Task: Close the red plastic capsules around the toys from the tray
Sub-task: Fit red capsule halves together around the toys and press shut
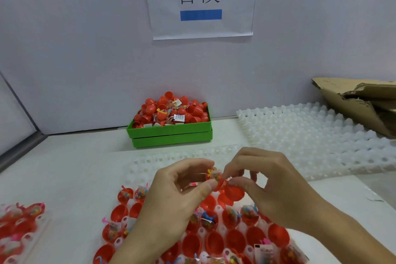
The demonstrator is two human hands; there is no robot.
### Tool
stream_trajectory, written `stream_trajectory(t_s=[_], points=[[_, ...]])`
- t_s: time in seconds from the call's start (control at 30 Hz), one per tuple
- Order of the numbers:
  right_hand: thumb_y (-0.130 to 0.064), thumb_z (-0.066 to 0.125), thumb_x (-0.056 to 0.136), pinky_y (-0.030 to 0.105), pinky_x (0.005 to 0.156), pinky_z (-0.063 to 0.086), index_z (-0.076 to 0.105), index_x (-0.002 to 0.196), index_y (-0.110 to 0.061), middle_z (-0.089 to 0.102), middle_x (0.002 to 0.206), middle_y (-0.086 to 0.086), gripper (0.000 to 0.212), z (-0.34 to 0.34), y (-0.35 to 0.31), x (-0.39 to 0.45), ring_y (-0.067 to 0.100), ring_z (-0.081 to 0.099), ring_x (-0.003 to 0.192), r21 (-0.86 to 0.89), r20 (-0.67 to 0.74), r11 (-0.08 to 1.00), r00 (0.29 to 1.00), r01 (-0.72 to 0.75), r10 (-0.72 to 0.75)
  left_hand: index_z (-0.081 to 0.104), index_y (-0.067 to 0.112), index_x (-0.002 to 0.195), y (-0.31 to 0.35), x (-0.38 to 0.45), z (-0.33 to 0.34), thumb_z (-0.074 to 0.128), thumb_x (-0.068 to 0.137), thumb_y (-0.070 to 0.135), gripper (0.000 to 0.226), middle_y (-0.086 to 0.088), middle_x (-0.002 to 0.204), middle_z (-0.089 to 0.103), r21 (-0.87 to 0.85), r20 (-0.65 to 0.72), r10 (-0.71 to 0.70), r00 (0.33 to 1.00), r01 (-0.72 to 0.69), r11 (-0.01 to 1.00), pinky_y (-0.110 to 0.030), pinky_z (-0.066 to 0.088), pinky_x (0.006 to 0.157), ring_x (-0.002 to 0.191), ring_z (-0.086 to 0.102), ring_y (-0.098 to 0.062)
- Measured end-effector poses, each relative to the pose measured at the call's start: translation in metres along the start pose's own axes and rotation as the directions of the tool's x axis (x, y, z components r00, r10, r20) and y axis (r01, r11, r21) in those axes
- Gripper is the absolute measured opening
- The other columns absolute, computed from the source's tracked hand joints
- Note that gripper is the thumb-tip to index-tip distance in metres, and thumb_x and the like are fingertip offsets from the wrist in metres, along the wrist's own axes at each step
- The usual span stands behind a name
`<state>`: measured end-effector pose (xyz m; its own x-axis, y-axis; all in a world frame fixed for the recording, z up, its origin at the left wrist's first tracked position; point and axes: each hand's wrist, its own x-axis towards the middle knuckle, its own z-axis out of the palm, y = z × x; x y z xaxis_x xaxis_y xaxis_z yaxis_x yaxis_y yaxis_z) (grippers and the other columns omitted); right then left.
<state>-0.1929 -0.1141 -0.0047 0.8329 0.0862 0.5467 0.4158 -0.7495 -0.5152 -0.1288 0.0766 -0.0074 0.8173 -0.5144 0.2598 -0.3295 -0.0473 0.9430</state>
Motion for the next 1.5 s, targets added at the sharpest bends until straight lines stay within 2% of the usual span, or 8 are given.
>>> stream_trajectory(t_s=[0.1,0.17,0.3,0.57,0.9,1.13,1.3,1.5], points=[[-0.018,0.069,0.09,0.019,0.072,0.052,0.07,0.101,-0.035,0.07,0.09,-0.015,0.02,-0.001,-0.001,0.0,0.007,0.068,0.088,0.195,-0.031,0.968,0.985,-0.161,0.17,0.074,0.021,0.099,-0.002,0.001,0.001,0.077,0.078,0.007,0.025,0.009,0.092,0.076,-0.013,-0.094,0.043,0.995,-0.045,0.999,-0.009,0.052,0.074,0.091,0.071,-0.004],[-0.039,0.071,0.084,0.025,0.08,0.055,0.066,0.112,-0.04,0.071,0.1,-0.018,0.028,-0.001,-0.001,0.0,0.006,0.069,0.094,0.301,0.072,0.904,0.953,-0.302,0.295,0.073,0.019,0.098,-0.003,0.002,0.002,0.078,0.077,0.005,0.026,0.008,0.093,0.076,-0.025,-0.136,0.065,0.989,-0.069,0.997,-0.01,0.052,0.074,0.091,0.071,-0.005],[-0.014,0.079,0.081,0.028,0.077,0.059,0.069,0.11,-0.034,0.074,0.096,-0.006,0.036,0.004,-0.006,0.003,0.013,0.072,0.085,0.406,0.122,0.817,0.91,-0.41,0.396,0.075,0.022,0.09,-0.002,0.0,0.005,0.079,0.077,0.003,0.023,0.008,0.089,0.075,0.011,-0.133,0.09,0.987,-0.089,0.996,-0.01,0.053,0.073,0.089,0.07,-0.005],[-0.007,0.08,0.078,0.02,0.055,0.052,0.074,0.095,-0.026,0.074,0.088,-0.005,0.026,0.009,-0.009,0.004,0.016,0.071,0.063,0.51,-0.013,0.777,0.9,-0.368,0.435,0.075,0.03,0.084,-0.005,-0.001,0.007,0.08,0.076,0.004,0.027,0.009,0.09,0.074,0.109,-0.186,0.142,0.972,-0.123,0.986,-0.018,0.056,0.08,0.093,0.07,-0.009],[-0.003,0.082,0.075,0.019,0.068,0.055,0.073,0.097,-0.025,0.076,0.076,0.003,0.032,0.013,-0.008,0.002,0.019,0.073,0.066,0.581,-0.012,0.744,0.91,-0.331,0.414,0.076,0.027,0.085,-0.003,-0.001,0.011,0.071,0.075,0.029,0.012,0.011,0.091,0.071,0.123,-0.211,0.221,0.952,-0.198,0.972,-0.013,0.054,0.076,0.094,0.068,-0.006],[0.002,0.078,0.079,0.031,0.077,0.06,0.072,0.105,-0.025,0.075,0.076,0.009,0.038,0.018,-0.008,0.0,0.024,0.075,0.075,0.6,-0.005,0.744,0.928,-0.295,0.372,0.079,0.026,0.079,-0.009,0.001,0.011,0.076,0.074,0.021,0.008,0.013,0.088,0.069,0.195,-0.276,0.259,0.926,-0.21,0.958,-0.012,0.054,0.071,0.087,0.069,-0.005],[0.003,0.073,0.083,0.028,0.074,0.058,0.071,0.108,-0.024,0.075,0.074,0.009,0.037,0.019,-0.003,0.001,0.024,0.074,0.072,0.601,-0.065,0.756,0.926,-0.261,0.371,0.079,0.037,0.09,-0.005,-0.001,0.011,0.074,0.068,0.033,0.023,0.017,0.095,0.073,0.153,-0.228,0.247,0.942,-0.216,0.964,-0.012,0.053,0.08,0.093,0.07,-0.003],[0.005,0.074,0.081,0.023,0.07,0.056,0.072,0.108,-0.024,0.075,0.073,0.007,0.039,0.021,0.001,0.001,0.022,0.074,0.069,0.587,-0.088,0.778,0.937,-0.225,0.337,0.069,0.054,0.101,-0.008,-0.002,0.011,0.082,0.072,0.011,0.053,0.027,0.097,0.07,0.262,-0.251,0.262,0.932,-0.195,0.945,-0.008,0.051,0.075,0.092,0.068,0.004]])
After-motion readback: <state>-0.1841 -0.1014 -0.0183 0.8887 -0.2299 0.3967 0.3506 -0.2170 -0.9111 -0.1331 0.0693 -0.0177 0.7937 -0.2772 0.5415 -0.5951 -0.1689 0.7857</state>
